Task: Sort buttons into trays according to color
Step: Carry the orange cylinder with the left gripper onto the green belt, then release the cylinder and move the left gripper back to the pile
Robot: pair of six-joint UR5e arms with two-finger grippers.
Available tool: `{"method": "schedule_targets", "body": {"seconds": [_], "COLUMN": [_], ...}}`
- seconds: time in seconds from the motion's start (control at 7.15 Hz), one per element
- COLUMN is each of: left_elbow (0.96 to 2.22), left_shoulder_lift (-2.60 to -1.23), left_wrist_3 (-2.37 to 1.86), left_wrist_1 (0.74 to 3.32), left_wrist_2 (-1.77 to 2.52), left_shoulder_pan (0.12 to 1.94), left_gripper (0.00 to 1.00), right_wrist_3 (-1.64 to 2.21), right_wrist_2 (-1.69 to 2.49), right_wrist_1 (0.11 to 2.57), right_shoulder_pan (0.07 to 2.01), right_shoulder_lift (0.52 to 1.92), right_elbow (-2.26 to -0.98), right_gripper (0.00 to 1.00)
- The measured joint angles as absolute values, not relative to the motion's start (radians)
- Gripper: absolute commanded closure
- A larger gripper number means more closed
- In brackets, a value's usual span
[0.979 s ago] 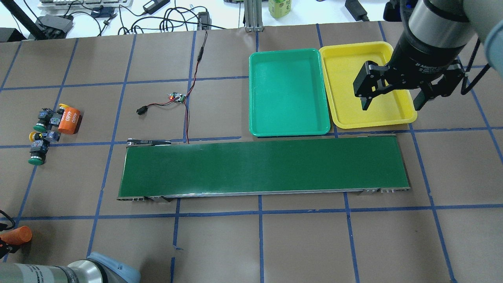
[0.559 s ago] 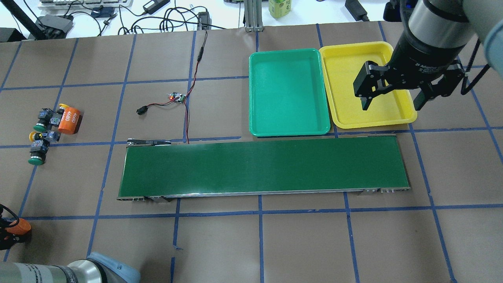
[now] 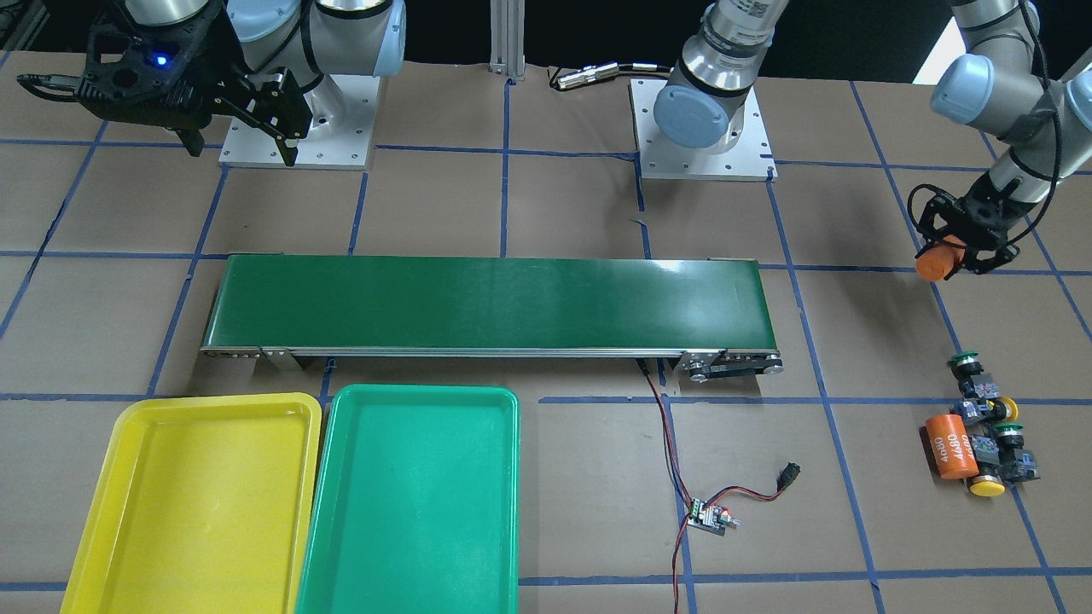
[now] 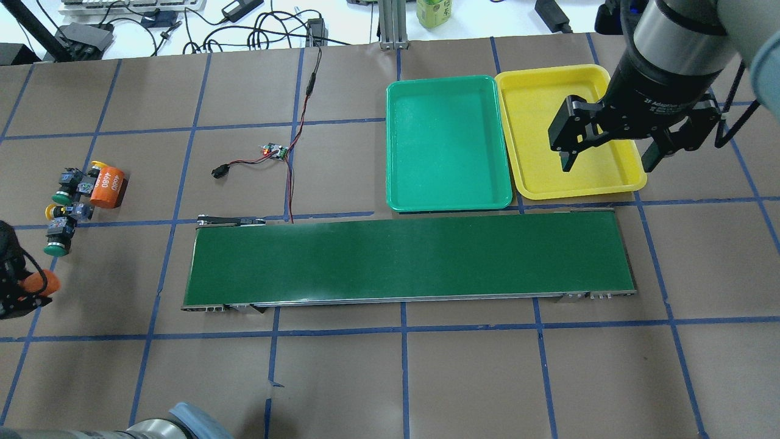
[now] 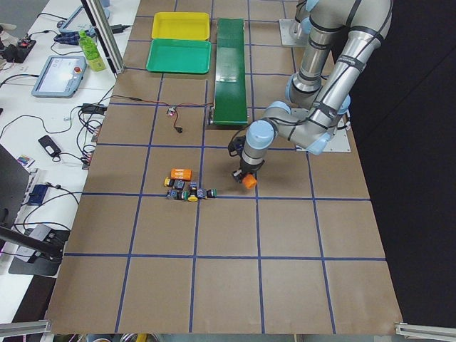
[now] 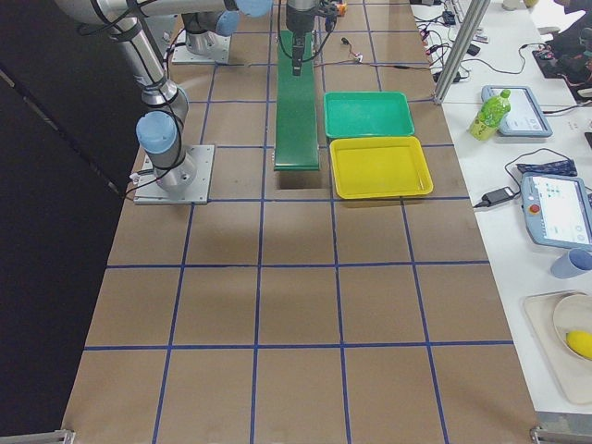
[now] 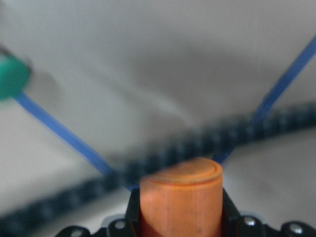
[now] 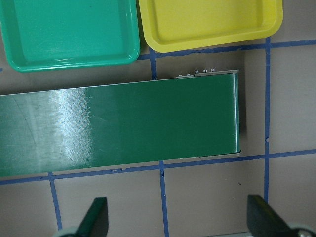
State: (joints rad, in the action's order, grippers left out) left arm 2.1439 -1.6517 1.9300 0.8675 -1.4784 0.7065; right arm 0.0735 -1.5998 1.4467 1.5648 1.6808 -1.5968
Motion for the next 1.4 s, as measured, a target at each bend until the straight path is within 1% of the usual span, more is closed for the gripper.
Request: {"method": "schedule_targets", "body": {"seconds": [0.14, 0.42, 0.84, 0.98, 1.12, 1.4], "left_elbow": [2.125, 2.143, 2.218, 2.237, 2.246, 2.248], "left_shoulder_lift": [-1.630, -1.567, -1.511, -1.511, -1.516, -1.520], "left_wrist_3": [1.874, 1.703, 1.492, 1.458, 1.432, 1.399], "left_wrist_1": [0.897, 0.930, 0.935, 0.924, 0.915, 0.911], "left_wrist_2": [-1.453, -1.411, -1.416, -1.419, -1.419, -1.419], "left_shoulder_pan": [0.849, 1.084, 1.319, 1.366, 1.395, 1.408], "left_gripper": [1.00, 1.00, 1.00, 0.36, 0.00, 0.00], "right_wrist_3": [0.074, 0.074, 0.097, 0.097, 0.096, 0.102], "right_wrist_2": [-1.601, -1.602, -1.606, -1.602, -1.600, -1.598], "right_wrist_1": [1.445, 1.444, 1.455, 1.481, 1.514, 1.541], "right_shoulder_pan": [1.564, 1.562, 1.560, 1.560, 1.561, 1.560], "right_shoulder_lift": [1.681, 1.681, 1.685, 1.687, 1.688, 1.686], "right_elbow": [-1.597, -1.605, -1.629, -1.630, -1.630, -1.631], "right_gripper": [0.00, 0.00, 0.00, 0.00, 0.00, 0.00]}}
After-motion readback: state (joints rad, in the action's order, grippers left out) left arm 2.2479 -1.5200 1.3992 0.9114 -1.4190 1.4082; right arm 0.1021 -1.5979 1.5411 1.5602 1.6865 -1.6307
